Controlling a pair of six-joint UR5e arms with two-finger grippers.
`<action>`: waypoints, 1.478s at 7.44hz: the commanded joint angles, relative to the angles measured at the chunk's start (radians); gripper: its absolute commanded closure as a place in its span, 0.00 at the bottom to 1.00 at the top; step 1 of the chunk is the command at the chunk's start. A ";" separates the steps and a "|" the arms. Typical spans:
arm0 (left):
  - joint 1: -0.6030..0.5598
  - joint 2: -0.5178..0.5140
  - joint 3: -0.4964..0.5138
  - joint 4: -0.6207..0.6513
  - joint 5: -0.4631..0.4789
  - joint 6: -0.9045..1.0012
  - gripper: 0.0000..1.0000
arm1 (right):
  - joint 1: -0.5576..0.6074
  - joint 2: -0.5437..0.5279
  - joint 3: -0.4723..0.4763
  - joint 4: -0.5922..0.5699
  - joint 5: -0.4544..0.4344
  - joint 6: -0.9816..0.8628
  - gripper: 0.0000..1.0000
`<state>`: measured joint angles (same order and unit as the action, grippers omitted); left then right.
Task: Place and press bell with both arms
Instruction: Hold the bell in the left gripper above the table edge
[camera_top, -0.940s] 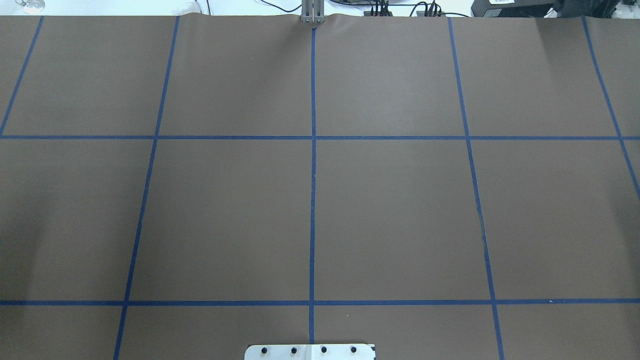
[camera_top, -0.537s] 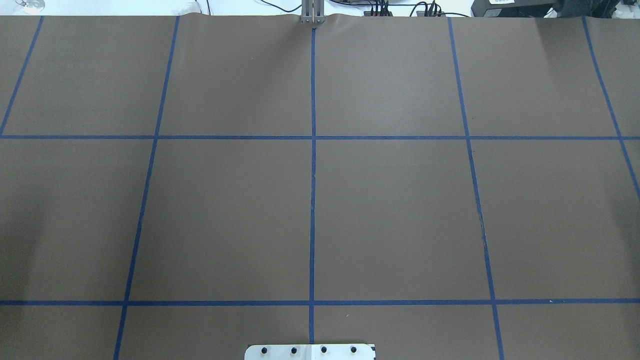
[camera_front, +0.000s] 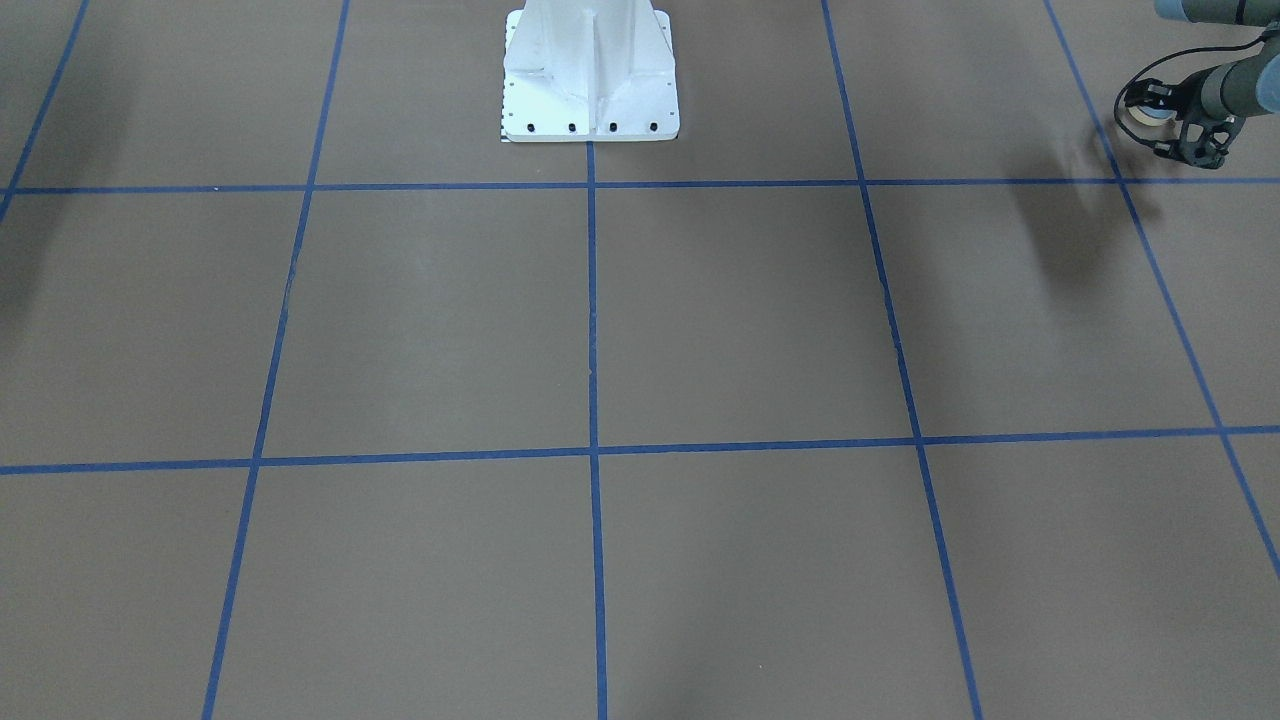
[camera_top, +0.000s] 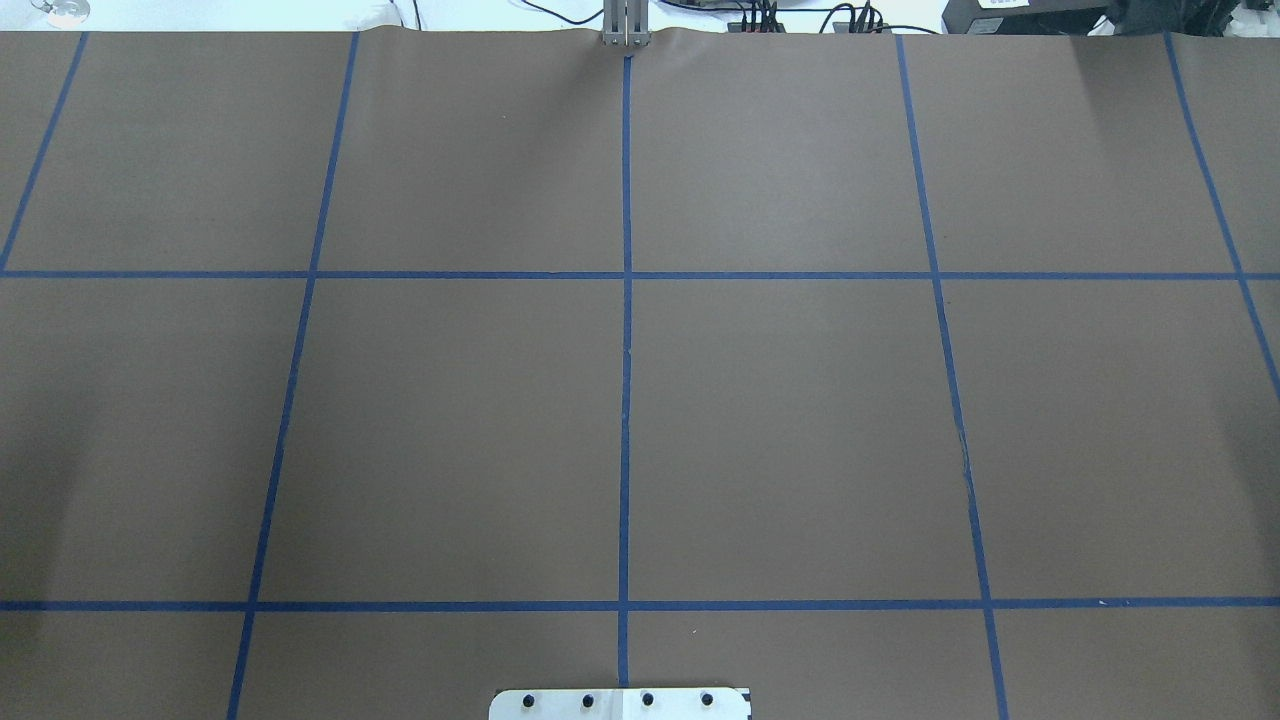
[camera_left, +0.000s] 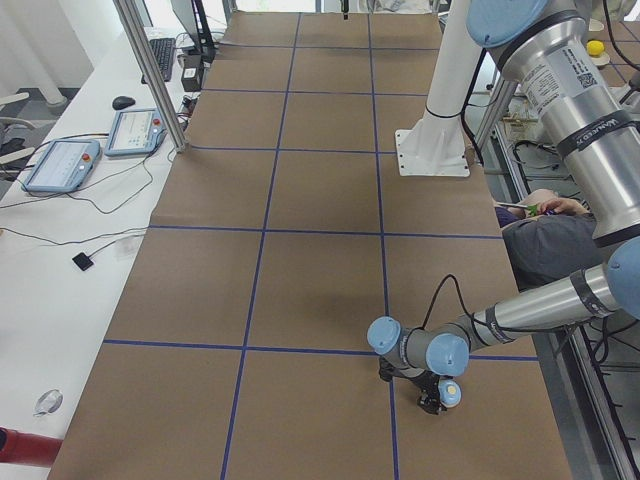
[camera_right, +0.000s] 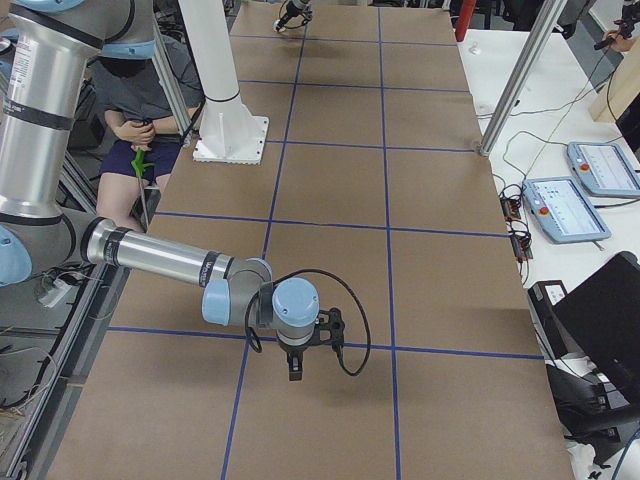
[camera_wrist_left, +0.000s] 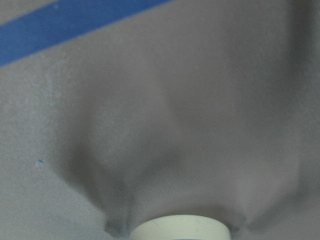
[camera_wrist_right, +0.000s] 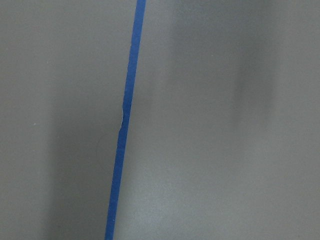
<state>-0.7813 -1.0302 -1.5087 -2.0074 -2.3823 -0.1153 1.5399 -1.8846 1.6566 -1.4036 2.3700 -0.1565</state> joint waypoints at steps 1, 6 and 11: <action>0.005 -0.001 0.001 0.001 0.000 -0.010 0.31 | 0.000 -0.002 0.002 0.000 0.000 0.000 0.00; 0.010 0.006 -0.002 -0.034 0.000 -0.062 0.51 | 0.000 -0.002 0.009 -0.003 0.000 0.000 0.00; -0.006 0.028 -0.069 -0.056 -0.003 -0.073 0.58 | 0.000 -0.001 0.008 -0.003 0.000 0.000 0.00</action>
<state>-0.7779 -1.0137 -1.5466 -2.0630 -2.3847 -0.1883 1.5401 -1.8853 1.6658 -1.4066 2.3700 -0.1565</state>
